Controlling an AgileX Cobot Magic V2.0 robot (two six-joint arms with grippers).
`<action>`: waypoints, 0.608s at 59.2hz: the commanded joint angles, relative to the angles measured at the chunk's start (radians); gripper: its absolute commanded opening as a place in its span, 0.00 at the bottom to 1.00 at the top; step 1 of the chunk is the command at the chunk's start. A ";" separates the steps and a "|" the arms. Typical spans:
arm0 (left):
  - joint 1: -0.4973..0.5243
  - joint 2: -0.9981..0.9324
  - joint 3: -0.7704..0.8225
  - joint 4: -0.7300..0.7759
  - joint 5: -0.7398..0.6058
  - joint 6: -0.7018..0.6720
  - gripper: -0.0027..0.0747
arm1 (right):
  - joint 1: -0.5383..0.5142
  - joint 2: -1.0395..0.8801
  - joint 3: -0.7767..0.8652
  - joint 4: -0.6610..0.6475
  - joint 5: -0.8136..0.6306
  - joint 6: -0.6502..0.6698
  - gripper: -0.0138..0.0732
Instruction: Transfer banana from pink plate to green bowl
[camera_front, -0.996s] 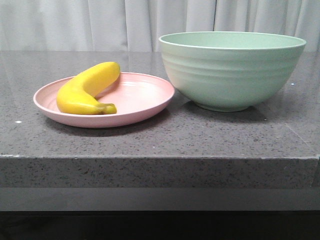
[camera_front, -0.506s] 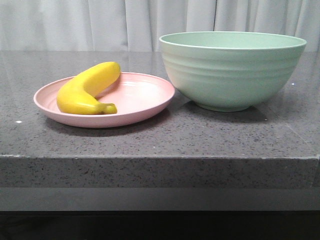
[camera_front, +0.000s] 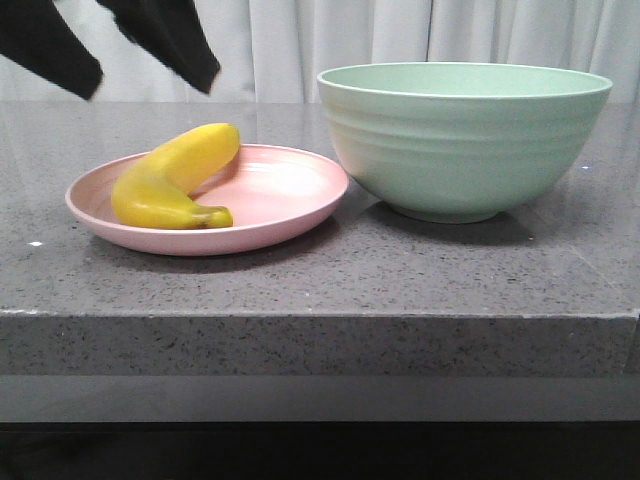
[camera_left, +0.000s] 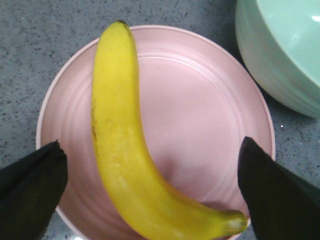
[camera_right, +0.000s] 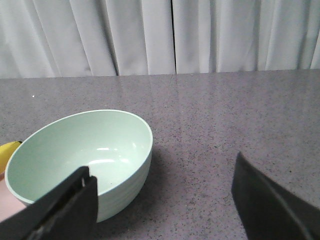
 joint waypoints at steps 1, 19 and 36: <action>-0.008 0.017 -0.046 -0.018 -0.046 -0.002 0.90 | -0.005 0.014 -0.036 -0.003 -0.088 -0.002 0.82; -0.008 0.128 -0.046 -0.018 -0.080 -0.002 0.90 | -0.005 0.014 -0.036 -0.003 -0.075 -0.002 0.82; -0.008 0.144 -0.046 -0.018 -0.083 -0.002 0.70 | -0.005 0.014 -0.036 -0.003 -0.066 -0.002 0.82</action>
